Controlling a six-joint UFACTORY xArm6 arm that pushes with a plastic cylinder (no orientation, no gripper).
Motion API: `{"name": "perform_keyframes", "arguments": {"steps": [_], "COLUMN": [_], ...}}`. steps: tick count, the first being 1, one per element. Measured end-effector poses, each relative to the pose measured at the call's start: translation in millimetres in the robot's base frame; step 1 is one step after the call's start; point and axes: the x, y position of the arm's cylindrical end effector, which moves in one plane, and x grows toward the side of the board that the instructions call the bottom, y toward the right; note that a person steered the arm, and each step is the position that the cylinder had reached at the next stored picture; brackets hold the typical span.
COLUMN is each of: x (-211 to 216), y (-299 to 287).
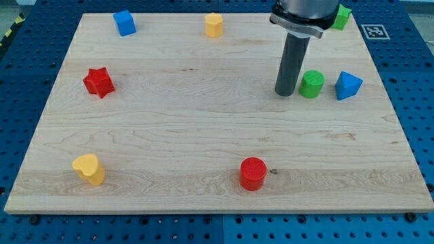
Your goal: Touch the left side of green circle
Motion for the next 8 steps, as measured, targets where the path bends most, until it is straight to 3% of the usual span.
{"name": "perform_keyframes", "arguments": {"steps": [6,8], "x": [13,-1], "y": [14,-5]}}
